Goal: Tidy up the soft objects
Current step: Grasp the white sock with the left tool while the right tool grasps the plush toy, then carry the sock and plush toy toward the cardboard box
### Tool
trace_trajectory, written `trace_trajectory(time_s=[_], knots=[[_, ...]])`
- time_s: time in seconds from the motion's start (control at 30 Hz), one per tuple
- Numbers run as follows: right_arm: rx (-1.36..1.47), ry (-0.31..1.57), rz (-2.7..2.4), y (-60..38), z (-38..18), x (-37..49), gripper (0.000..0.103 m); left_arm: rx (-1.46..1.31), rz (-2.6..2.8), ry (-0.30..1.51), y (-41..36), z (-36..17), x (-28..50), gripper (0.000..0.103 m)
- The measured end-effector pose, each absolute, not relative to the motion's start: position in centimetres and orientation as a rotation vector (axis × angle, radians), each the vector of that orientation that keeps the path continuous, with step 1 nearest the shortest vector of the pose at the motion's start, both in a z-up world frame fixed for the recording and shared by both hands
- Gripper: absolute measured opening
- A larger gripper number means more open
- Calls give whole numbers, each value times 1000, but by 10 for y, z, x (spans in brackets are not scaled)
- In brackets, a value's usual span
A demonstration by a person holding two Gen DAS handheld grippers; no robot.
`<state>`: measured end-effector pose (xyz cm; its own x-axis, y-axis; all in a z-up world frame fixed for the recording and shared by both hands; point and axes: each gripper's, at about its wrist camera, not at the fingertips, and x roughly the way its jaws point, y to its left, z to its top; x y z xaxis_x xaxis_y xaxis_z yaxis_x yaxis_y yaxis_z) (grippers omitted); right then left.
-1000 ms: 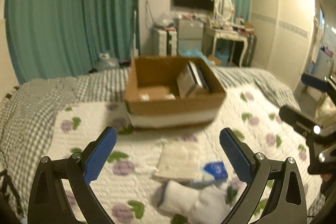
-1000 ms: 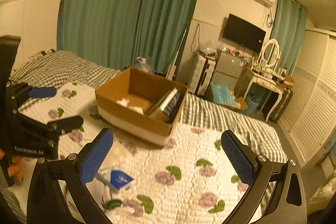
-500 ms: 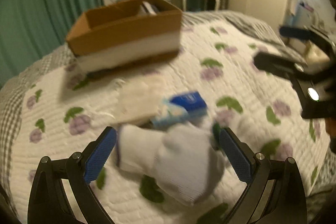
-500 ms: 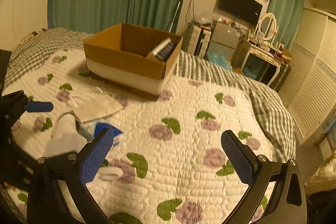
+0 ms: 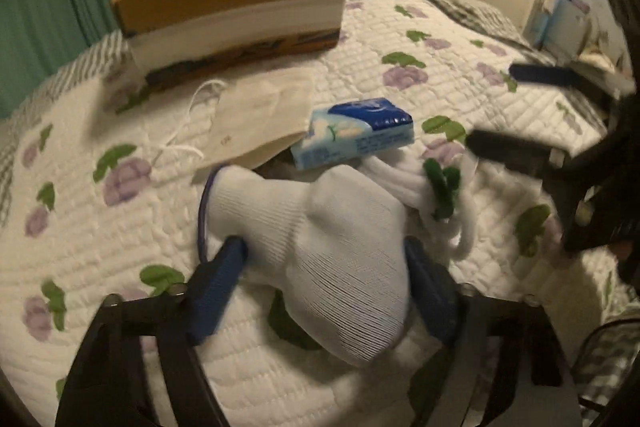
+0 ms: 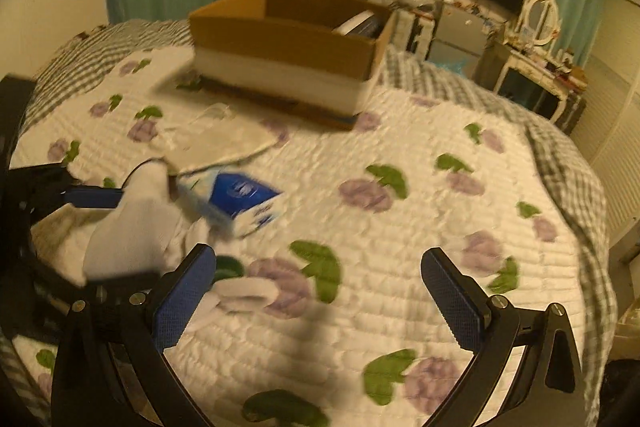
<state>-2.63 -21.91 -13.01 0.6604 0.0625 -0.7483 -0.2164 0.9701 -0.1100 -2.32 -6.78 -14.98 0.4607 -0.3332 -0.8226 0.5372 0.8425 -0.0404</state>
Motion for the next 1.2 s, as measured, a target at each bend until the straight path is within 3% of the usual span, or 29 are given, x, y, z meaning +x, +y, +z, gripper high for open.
trace_trajectory(time_s=[0.2, 0.47, 0.5, 0.53, 0.57, 0.63, 0.9, 1.2], knots=[[-237, 899, 231, -200, -151, -26, 103, 221, -510, 935, -55, -140, -23, 56], [-293, 955, 262, -179, -179, -19, 103, 179, -380, 902, -17, -135, -13, 49], [-287, 952, 269, -179, -179, -19, 96, 170, -368, 901, -13, -135, -11, 48], [-277, 953, 277, -179, -178, -19, 74, 157, -356, 901, -9, -134, -10, 48], [-266, 963, 287, -180, -178, -19, 62, 146, -348, 901, -7, -133, -8, 48], [-249, 975, 299, -182, -176, -20, 49, 117, -329, 897, 1, -130, -5, 48], [-205, 955, 309, -194, -158, -31, 47, 78, -310, 844, 9, -113, -4, 48], [-141, 775, 225, -215, -86, -37, 47, 47, -335, 745, 6, -68, -1, 48]])
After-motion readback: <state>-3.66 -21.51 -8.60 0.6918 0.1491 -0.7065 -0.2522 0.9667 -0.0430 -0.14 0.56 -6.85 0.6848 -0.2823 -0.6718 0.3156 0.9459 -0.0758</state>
